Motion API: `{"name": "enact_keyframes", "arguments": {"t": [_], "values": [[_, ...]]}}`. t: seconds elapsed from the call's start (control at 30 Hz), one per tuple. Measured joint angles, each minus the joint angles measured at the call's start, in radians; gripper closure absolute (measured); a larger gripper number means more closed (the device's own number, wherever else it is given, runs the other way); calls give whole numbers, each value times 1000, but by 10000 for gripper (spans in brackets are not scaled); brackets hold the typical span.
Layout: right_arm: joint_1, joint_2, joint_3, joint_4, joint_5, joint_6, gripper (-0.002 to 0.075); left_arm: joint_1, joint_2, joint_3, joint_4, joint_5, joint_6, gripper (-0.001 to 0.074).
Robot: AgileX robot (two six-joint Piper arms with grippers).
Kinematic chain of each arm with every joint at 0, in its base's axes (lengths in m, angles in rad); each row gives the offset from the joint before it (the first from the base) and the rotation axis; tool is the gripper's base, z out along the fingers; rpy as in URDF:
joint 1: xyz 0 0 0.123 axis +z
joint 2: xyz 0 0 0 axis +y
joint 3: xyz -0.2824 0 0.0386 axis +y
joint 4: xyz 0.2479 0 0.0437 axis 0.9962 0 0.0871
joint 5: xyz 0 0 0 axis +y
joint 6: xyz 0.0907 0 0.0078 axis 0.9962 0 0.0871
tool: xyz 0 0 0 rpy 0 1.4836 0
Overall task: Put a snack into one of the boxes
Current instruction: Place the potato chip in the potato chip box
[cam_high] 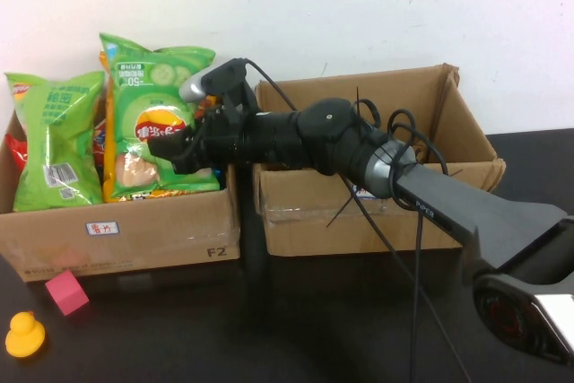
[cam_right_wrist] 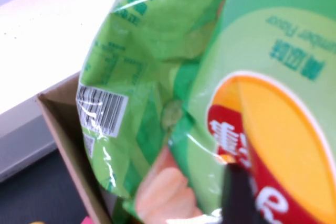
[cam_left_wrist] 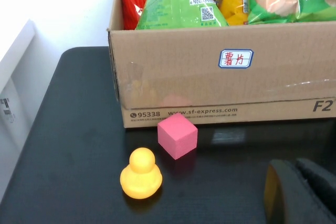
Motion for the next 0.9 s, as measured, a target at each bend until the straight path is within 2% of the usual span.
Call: {"name": "enact_keyframes", "arguments": {"t": [0.17, 0.3, 0.43, 0.63, 0.9], "values": [[0, 2, 2, -7, 31, 16, 138, 0, 0, 0, 0, 0, -2, 736], [0, -13, 3, -35, 47, 23, 78, 0, 0, 0, 0, 0, -2, 736], [0, -64, 4, -100, 58, 28, 81, 0, 0, 0, 0, 0, -2, 736], [0, -146, 4, -164, 81, 53, 127, 0, 0, 0, 0, 0, -2, 736], [-18, -165, 4, -236, 110, 108, 252, 0, 0, 0, 1, 0, -2, 736]]}}
